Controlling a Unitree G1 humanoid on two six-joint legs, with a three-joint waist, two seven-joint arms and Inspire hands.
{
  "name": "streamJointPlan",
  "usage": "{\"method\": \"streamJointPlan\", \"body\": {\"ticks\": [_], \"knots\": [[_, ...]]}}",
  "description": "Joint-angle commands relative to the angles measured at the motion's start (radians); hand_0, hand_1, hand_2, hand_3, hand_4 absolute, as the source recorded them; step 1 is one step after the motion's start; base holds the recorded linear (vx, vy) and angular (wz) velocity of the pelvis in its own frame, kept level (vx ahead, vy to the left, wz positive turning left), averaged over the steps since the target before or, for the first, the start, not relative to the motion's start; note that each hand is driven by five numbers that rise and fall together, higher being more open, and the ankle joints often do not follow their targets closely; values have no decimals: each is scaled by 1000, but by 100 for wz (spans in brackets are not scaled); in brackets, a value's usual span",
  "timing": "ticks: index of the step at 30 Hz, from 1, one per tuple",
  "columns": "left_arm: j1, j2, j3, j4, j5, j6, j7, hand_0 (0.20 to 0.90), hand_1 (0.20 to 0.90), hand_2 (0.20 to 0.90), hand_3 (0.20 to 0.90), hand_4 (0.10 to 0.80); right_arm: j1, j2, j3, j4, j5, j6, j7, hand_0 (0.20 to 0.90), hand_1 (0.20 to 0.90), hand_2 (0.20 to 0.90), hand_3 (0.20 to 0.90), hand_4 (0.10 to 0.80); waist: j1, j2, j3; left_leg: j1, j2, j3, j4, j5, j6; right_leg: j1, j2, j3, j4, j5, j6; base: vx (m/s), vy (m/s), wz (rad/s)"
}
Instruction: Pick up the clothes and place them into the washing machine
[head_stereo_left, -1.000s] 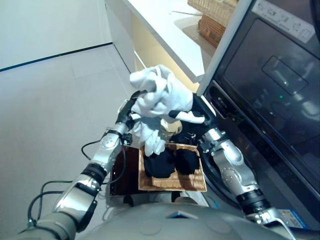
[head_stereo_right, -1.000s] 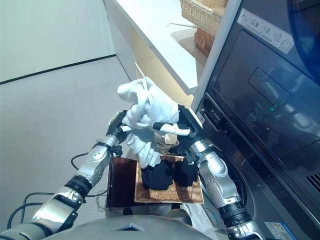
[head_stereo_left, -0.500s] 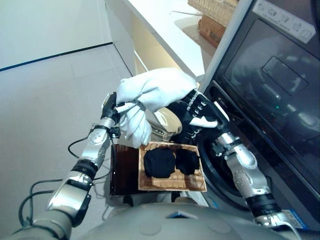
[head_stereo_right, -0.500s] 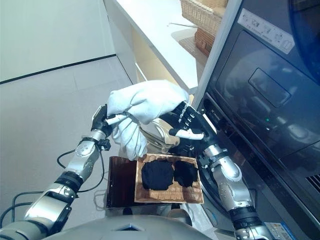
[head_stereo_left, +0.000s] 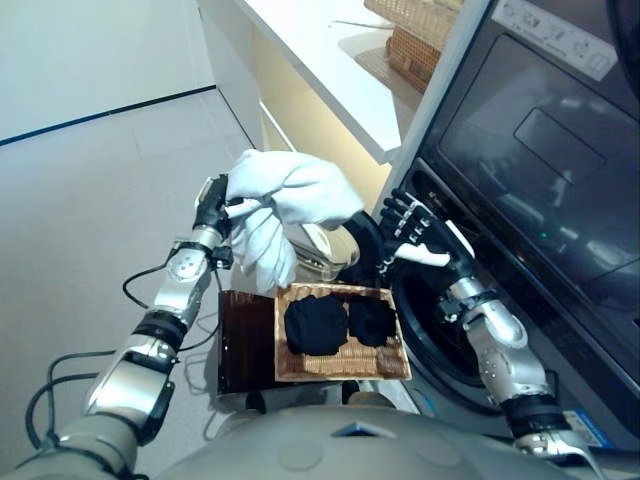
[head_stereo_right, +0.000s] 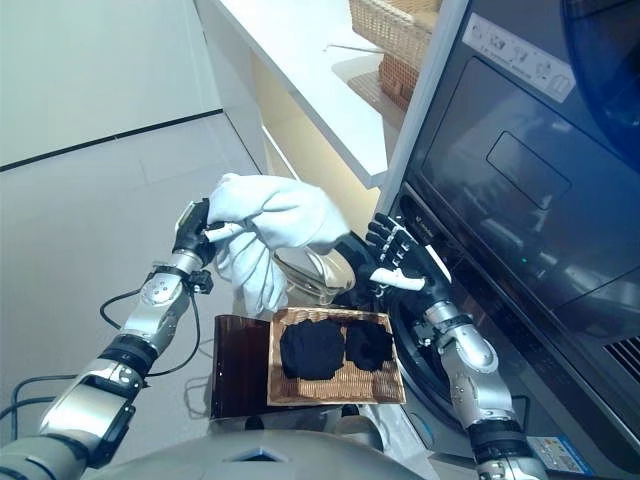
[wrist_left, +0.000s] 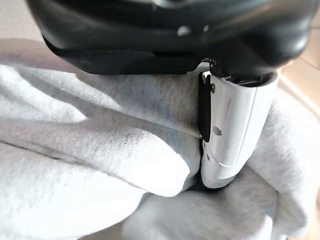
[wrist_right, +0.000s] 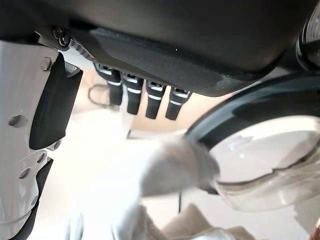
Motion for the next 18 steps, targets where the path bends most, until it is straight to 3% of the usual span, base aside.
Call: {"method": "streamJointPlan", "body": {"ticks": [1, 15, 18], "knots": [[-218, 19, 88, -5, -103, -162, -32, 200, 200, 200, 200, 300, -48, 6, -92, -10, 47, -116, -40, 900, 900, 900, 900, 800, 30, -13, -88, 33, 28, -15, -7, -54, -77, -49, -43, -3, 30, 6, 41, 0, 0, 0], [-93, -31, 158, -234, -134, -187, -38, 200, 200, 200, 200, 300, -38, 72, -154, 25, -11, -168, -157, 900, 900, 900, 900, 800, 42, -10, -79, 34, 25, -22, -7, -57, -73, -46, -44, -6, 31, 3, 39, 0, 0, 0], [-64, -43, 166, -301, -111, -181, -30, 200, 200, 200, 200, 300, -27, 60, -158, 14, -139, -173, -216, 900, 900, 900, 900, 800, 47, -10, -76, 32, 27, -25, -7, -57, -71, -47, -45, -7, 32, 4, 38, 0, 0, 0]]}}
